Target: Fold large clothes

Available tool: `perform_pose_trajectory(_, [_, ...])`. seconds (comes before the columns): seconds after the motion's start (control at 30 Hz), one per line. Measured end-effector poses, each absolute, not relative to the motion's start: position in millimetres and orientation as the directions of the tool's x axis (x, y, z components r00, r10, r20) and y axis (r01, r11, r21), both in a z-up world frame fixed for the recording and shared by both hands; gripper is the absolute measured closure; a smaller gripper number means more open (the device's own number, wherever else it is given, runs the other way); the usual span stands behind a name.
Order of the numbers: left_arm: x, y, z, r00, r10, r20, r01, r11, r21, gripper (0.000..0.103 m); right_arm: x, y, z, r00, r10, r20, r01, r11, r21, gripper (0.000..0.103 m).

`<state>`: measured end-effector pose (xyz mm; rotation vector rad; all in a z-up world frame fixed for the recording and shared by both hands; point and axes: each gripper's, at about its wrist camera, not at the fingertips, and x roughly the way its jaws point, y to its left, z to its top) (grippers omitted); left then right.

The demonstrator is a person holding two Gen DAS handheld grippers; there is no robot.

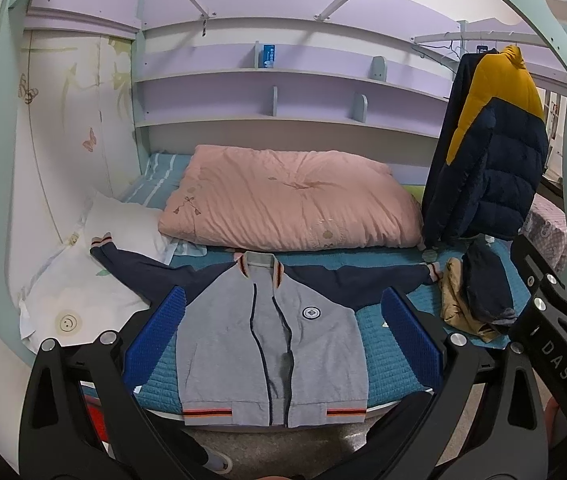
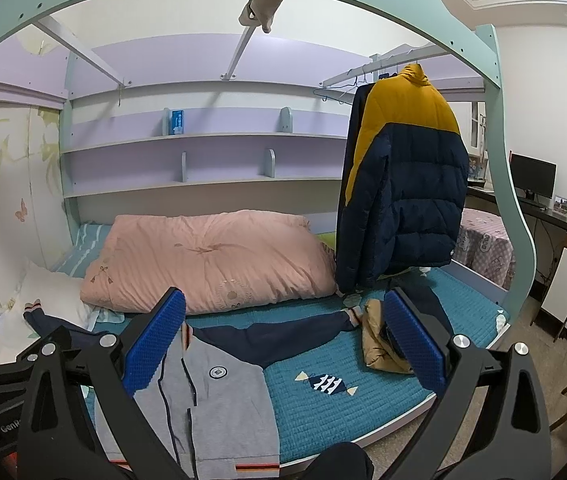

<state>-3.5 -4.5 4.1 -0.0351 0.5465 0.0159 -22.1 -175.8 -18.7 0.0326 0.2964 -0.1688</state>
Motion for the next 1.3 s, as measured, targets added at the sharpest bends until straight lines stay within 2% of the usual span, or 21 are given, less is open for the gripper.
perform_pose_trajectory(1.3, [-10.1, -3.7, 11.4, 0.859, 0.018, -0.511, -0.027, 1.0, -0.01, 0.005, -29.5, -178.2, -17.9, 0.945, -0.167, -0.282, 0.176, 0.984, 0.006, 0.007])
